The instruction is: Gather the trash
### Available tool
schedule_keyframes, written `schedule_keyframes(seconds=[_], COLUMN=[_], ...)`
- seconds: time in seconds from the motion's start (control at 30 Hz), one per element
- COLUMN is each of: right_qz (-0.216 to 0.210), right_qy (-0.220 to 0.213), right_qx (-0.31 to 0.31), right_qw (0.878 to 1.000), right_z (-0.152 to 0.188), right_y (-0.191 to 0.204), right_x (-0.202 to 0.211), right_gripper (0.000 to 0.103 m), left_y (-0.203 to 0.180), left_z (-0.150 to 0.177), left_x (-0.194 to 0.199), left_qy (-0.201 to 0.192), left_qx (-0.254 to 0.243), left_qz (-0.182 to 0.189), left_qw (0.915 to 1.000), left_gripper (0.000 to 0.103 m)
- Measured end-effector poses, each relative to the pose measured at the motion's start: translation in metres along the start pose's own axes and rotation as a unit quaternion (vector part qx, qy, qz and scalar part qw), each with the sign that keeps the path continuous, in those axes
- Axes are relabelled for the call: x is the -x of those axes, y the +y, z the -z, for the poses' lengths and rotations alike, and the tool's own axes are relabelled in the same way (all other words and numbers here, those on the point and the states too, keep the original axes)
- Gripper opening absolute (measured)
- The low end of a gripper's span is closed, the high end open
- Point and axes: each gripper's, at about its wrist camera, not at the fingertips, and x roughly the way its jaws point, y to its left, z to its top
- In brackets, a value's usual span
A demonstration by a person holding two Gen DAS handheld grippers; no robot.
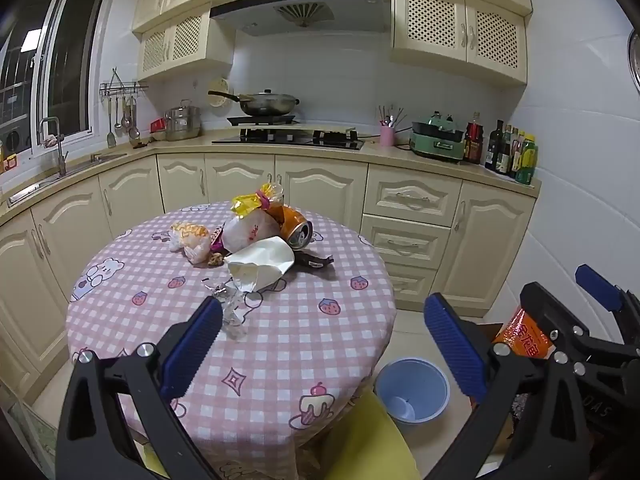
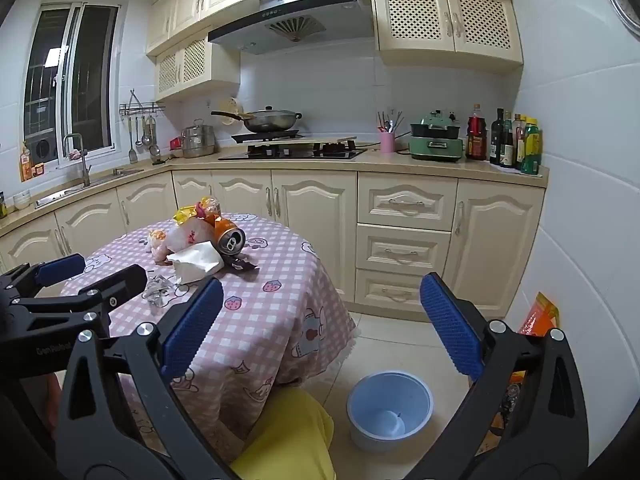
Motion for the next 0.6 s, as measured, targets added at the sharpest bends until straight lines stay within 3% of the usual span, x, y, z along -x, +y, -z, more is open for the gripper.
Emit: schedule_keyframes(seconds=[0.6], right_qz=[-0.005], right_qy=[0.011], right_qx=[-0.002], right_qw=[1.000], right_z=[0.008], right_y=[0.007], right_x=[-0.008], right_gripper=[0.097], left_y=[0.006], left_z=[0.003], left_x=[0.001], left_qy=[0.009], left_qx=[0.011], left_qz=[-0.005], left_qw=[0.9999], left_gripper=[0.099])
